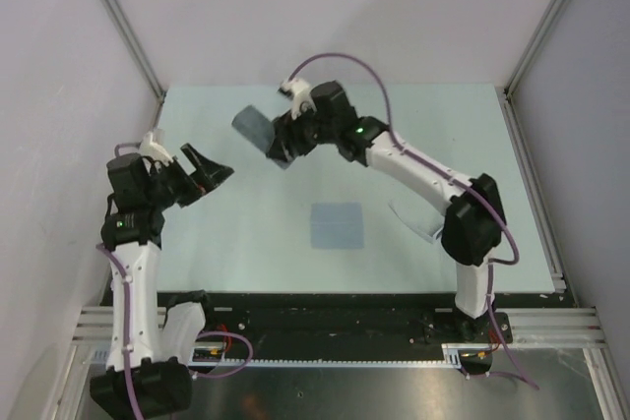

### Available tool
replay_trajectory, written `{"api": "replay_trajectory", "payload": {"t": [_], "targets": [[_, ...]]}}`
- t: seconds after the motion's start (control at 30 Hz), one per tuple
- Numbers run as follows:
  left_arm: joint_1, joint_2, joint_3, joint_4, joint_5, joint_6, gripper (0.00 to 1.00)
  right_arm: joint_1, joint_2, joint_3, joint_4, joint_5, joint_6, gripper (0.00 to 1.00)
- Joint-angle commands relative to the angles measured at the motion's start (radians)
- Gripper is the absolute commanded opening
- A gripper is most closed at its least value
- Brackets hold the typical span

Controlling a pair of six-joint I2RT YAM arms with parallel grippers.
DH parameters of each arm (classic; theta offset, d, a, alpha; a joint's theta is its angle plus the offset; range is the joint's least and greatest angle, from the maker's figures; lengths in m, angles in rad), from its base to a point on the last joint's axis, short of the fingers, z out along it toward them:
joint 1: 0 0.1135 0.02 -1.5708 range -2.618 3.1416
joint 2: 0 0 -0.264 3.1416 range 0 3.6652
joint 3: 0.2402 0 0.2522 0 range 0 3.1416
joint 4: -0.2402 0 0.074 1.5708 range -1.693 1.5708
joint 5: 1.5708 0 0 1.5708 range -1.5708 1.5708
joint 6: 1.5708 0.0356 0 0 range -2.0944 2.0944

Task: Organize the sunglasses
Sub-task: Pick up the sunglasses case from the center of the board, then pass from the right arm to the left

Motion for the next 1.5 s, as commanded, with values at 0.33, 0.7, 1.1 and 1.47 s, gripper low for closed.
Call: {"api": "replay_trajectory", "payload": {"t": [0.33,0.7,1.1,1.47], "targets": [[-0.308,-0.068,-0.08,1.041,0.261,-0.382,1.0,-0.103,-0.343,0.027,0.196,-0.26,0.485,0.07],[-0.411,-0.017,0.087,1.223,0.227,-0.422,1.0,-0.105,-0.469,-0.044,0.294,-0.372,0.591,0.07],[-0.475,0.126,0.162,1.254,0.2,-0.484,1.0,-0.057,-0.514,-0.082,0.338,-0.444,0.566,0.09],[-0.477,0.126,0.13,1.254,0.146,-0.474,0.97,-0.056,-0.527,-0.102,0.351,-0.467,0.555,0.09]]}}
